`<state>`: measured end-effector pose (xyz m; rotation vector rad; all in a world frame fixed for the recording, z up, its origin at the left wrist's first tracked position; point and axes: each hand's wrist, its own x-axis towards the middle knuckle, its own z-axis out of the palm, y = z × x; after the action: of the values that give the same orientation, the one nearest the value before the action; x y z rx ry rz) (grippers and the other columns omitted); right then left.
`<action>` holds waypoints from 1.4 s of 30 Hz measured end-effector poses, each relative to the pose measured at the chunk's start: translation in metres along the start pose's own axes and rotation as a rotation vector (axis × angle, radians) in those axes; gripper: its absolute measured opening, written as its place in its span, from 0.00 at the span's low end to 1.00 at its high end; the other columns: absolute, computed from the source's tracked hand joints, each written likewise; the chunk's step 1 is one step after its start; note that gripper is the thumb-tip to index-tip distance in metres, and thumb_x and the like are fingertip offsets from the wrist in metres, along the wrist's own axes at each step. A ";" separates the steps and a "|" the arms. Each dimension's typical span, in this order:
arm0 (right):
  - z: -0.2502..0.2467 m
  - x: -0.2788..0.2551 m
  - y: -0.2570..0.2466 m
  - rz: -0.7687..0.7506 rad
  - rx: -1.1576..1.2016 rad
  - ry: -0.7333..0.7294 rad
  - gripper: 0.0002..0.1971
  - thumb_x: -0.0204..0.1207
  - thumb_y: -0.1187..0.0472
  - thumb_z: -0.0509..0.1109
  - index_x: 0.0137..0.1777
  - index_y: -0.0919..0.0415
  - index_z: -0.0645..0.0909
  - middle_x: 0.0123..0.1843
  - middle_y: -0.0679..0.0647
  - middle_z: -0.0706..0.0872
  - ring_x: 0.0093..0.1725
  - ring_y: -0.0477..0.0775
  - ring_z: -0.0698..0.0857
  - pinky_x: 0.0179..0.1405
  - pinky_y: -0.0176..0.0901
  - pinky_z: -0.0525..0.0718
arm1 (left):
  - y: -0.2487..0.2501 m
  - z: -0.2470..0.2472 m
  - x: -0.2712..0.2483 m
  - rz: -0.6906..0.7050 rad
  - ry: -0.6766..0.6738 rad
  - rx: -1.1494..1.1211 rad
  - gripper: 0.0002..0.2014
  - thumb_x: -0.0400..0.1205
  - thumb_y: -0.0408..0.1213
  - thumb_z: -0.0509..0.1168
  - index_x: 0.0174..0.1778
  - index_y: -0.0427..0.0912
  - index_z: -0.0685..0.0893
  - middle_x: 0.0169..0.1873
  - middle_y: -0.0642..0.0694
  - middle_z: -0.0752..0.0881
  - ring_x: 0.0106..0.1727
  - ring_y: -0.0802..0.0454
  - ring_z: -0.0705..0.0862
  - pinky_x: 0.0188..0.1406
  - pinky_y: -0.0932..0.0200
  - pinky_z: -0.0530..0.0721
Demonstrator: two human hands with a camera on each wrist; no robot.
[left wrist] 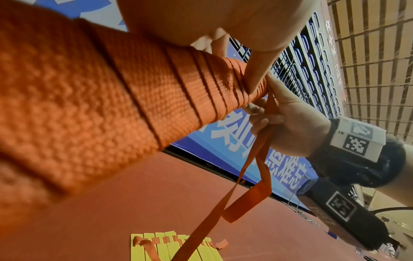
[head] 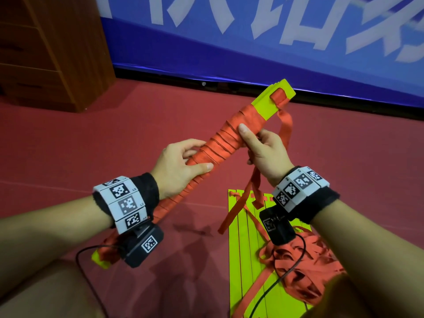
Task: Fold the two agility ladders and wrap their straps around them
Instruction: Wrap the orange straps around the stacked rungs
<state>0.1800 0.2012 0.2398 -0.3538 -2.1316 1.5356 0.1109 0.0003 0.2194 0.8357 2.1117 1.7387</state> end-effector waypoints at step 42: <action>0.011 -0.010 -0.010 0.063 0.028 0.061 0.15 0.88 0.50 0.66 0.58 0.63 0.76 0.41 0.50 0.92 0.25 0.33 0.82 0.27 0.30 0.81 | -0.011 -0.004 0.003 0.185 0.180 0.450 0.26 0.66 0.44 0.73 0.63 0.59 0.86 0.51 0.58 0.89 0.49 0.54 0.88 0.56 0.50 0.87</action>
<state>0.1833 0.1843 0.2444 -0.4564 -2.0679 1.5681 0.1038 -0.0028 0.2105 1.0508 2.6802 1.4847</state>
